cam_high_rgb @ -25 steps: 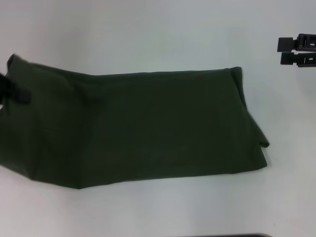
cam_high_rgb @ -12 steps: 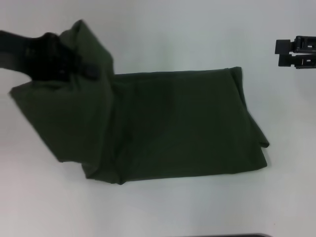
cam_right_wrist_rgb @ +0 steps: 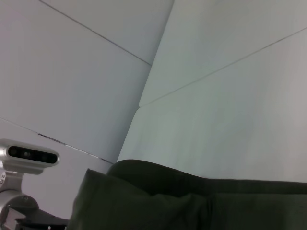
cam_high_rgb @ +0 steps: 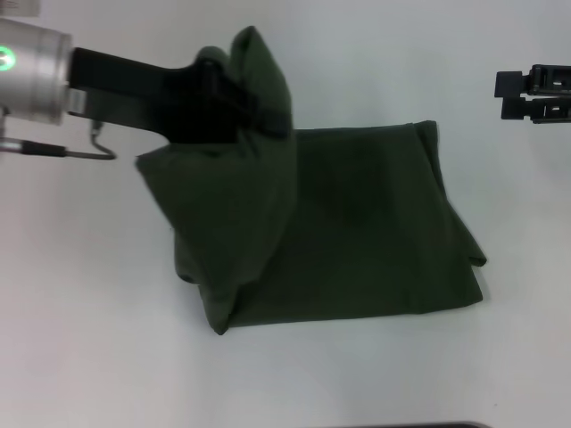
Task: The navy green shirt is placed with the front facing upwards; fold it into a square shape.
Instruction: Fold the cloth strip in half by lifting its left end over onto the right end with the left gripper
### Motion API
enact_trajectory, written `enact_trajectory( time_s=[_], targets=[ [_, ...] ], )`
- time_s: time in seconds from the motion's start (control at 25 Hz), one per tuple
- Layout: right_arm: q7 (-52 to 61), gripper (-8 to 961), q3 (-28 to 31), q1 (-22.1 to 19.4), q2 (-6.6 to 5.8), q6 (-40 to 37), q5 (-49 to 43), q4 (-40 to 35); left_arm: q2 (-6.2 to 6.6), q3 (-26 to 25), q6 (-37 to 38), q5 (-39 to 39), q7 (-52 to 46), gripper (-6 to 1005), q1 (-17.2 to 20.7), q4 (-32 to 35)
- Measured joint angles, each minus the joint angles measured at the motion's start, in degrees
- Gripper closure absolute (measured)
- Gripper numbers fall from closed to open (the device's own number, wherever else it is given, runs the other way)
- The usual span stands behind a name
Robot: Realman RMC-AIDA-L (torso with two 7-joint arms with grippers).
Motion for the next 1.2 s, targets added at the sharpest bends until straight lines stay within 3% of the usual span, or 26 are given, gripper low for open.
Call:
enact_trajectory(
  time_s=[0.32, 0.96, 1.2],
  targets=[
    [0.0, 40, -0.01, 0.03, 0.0, -0.01, 0.0, 0.02, -1.93, 4.18, -7.28, -2.4, 0.15, 927, -0.42, 2.93],
    [0.0, 39, -0.01, 0.12, 0.0, 0.07, 0.0, 0.11, -2.11, 13.45, -13.82, -6.81, 0.82, 927, -2.33, 6.54],
    [0.0, 41, -0.01, 0.12, 0.0, 0.09, 0.0, 0.1, -0.91, 17.27, -14.78, -2.73, -1.67, 927, -4.56, 4.04]
  ],
)
